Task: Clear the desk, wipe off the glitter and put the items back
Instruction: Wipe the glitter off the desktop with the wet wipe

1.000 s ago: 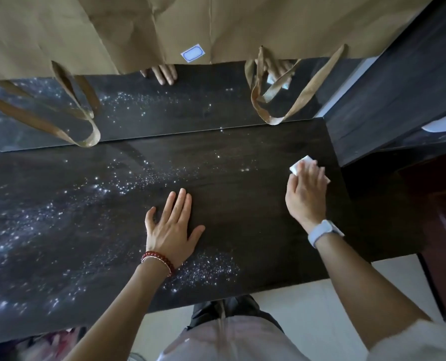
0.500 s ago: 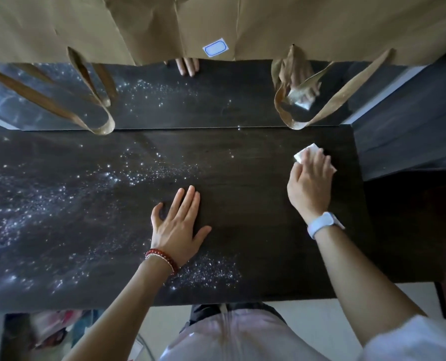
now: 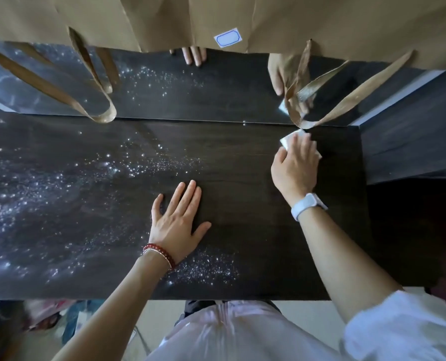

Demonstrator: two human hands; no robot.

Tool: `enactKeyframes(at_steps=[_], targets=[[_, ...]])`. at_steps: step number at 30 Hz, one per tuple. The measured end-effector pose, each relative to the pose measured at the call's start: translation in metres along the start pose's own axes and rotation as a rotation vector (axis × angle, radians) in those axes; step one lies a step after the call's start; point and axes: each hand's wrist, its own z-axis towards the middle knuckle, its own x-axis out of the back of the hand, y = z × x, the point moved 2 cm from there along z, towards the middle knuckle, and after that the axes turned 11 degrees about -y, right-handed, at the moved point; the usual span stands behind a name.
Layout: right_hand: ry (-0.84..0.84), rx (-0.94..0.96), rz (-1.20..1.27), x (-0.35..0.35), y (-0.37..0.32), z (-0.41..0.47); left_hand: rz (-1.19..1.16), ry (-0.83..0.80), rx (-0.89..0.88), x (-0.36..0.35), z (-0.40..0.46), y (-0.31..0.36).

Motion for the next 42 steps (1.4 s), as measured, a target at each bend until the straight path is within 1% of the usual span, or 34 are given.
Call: enactKeyframes(at_steps=[2, 4, 6, 8, 10, 11, 12, 14, 15, 17, 20, 22, 24, 26, 30, 32, 35, 37, 40, 42], targets=[[-0.013, -0.096, 0.047, 0.001, -0.01, 0.004, -0.006, -0.002, -0.003, 0.0, -0.001, -0.001], [0.028, -0.049, 0.079, -0.005, -0.038, 0.005, -0.002, 0.006, -0.003, 0.0, -0.002, -0.003], [0.042, 0.085, 0.075, -0.013, -0.074, -0.001, 0.0, 0.016, -0.013, 0.0, -0.001, -0.003], [0.003, 0.302, 0.083, -0.023, -0.113, -0.011, 0.0, 0.04, -0.025, 0.0, 0.0, -0.004], [-0.083, 0.559, 0.11, -0.033, -0.144, -0.02, -0.006, 0.052, -0.03, -0.001, -0.001, -0.006], [-0.136, 0.648, 0.105, -0.036, -0.153, -0.021, -0.006, 0.057, -0.033, -0.001, -0.002, -0.008], [-0.189, 0.694, 0.091, -0.038, -0.157, -0.019, -0.002, 0.063, -0.036, -0.001, -0.003, -0.009], [-0.267, 0.684, 0.062, -0.033, -0.145, -0.011, 0.015, 0.074, -0.048, 0.0, -0.004, -0.01], [-0.277, 0.674, 0.046, -0.028, -0.134, -0.008, 0.021, 0.08, -0.05, 0.0, -0.004, -0.011], [-0.232, 0.608, 0.011, -0.018, -0.096, -0.005, 0.027, 0.084, -0.051, 0.0, -0.004, -0.011], [-0.133, 0.416, -0.063, -0.005, -0.036, -0.006, 0.008, 0.107, -0.047, -0.003, -0.005, -0.012], [-0.1, 0.278, -0.087, -0.003, -0.022, -0.005, 0.01, 0.128, -0.042, -0.002, -0.007, -0.01], [-0.083, 0.198, -0.038, -0.005, -0.034, -0.001, 0.0, 0.184, -0.031, 0.003, -0.011, -0.008], [-0.092, 0.248, -0.031, -0.012, -0.059, -0.002, -0.075, 0.259, 0.013, 0.008, -0.019, -0.01], [-0.231, 0.588, -0.135, -0.04, -0.109, -0.022, -0.193, 0.397, 0.171, 0.006, -0.051, -0.028], [-0.239, 0.661, -0.151, -0.043, -0.123, -0.025, -0.216, 0.429, 0.258, -0.003, -0.073, -0.039], [-0.25, 0.683, -0.131, -0.042, -0.113, -0.029, -0.232, 0.458, 0.363, -0.019, -0.107, -0.054], [-0.245, 0.657, -0.104, -0.041, -0.088, -0.049, -0.21, 0.451, 0.372, -0.032, -0.129, -0.058], [-0.196, 0.553, -0.104, -0.044, -0.044, -0.106, -0.176, 0.392, 0.353, -0.054, -0.151, -0.068], [-0.159, 0.463, -0.125, -0.05, -0.015, -0.145, -0.162, 0.317, 0.346, -0.068, -0.159, -0.076]])
